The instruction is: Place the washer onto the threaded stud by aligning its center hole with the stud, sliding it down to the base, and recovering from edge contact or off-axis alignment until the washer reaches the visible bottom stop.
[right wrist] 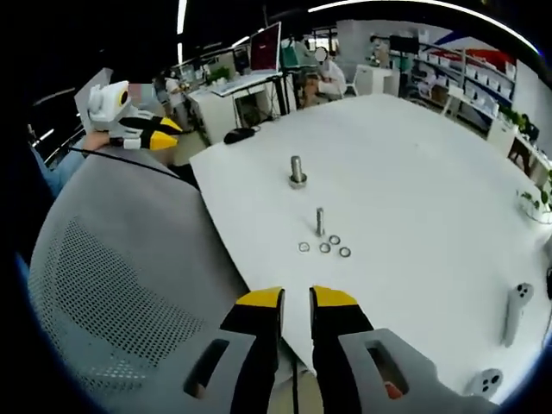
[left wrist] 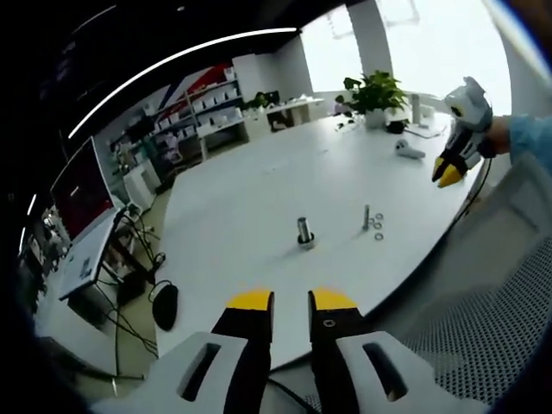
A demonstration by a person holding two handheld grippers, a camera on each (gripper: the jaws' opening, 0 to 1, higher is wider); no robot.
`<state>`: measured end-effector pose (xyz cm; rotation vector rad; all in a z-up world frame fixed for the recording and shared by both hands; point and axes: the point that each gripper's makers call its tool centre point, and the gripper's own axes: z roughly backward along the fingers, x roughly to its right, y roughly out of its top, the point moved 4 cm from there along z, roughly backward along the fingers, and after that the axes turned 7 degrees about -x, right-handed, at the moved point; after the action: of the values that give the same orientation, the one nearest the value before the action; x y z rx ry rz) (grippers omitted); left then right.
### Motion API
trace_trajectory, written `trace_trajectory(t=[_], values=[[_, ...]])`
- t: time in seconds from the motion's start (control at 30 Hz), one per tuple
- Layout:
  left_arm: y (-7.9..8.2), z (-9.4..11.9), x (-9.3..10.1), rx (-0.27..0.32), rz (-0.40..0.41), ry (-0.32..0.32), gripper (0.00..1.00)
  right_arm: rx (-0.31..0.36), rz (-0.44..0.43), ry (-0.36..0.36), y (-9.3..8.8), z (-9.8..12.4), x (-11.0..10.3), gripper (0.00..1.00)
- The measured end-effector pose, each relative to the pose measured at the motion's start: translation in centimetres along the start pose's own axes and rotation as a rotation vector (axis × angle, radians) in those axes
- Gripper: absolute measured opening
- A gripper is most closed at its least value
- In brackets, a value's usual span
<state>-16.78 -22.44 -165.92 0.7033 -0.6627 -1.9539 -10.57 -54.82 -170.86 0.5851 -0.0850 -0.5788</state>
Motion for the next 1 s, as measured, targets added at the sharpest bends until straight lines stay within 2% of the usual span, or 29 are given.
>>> trace_trajectory(t=[0.1,0.2,0.43,0.53,0.67,0.77,0.9,1.0], values=[[0.1,0.0,-0.1,0.005,0.000,0.001,0.13,-0.002,-0.010,0.027,0.0,-0.5,0.1,0.14],[0.0,0.0,-0.2,-0.002,0.003,0.006,0.12,-0.068,0.003,0.034,-0.5,-1.3,1.0,0.16],[-0.3,-0.2,0.0,-0.027,-0.015,-0.005,0.12,-0.141,0.028,0.063,-0.7,-2.5,2.1,0.18],[-0.2,-0.1,-0.1,-0.018,-0.013,0.001,0.12,-0.163,0.032,0.078,-0.8,-3.0,2.2,0.18],[-0.3,-0.2,-0.1,-0.025,-0.015,0.000,0.12,-0.225,0.062,0.102,-1.3,-4.2,2.2,0.18],[-0.2,-0.1,0.0,-0.016,-0.022,0.001,0.11,-0.218,0.107,0.076,-0.9,-5.0,2.4,0.18],[-0.1,0.0,-0.1,-0.006,-0.019,0.007,0.10,-0.239,0.116,0.078,-0.8,-5.7,2.9,0.18],[-0.2,-0.1,-0.1,-0.015,-0.020,0.005,0.10,-0.280,0.142,0.088,-1.1,-6.3,3.2,0.18]])
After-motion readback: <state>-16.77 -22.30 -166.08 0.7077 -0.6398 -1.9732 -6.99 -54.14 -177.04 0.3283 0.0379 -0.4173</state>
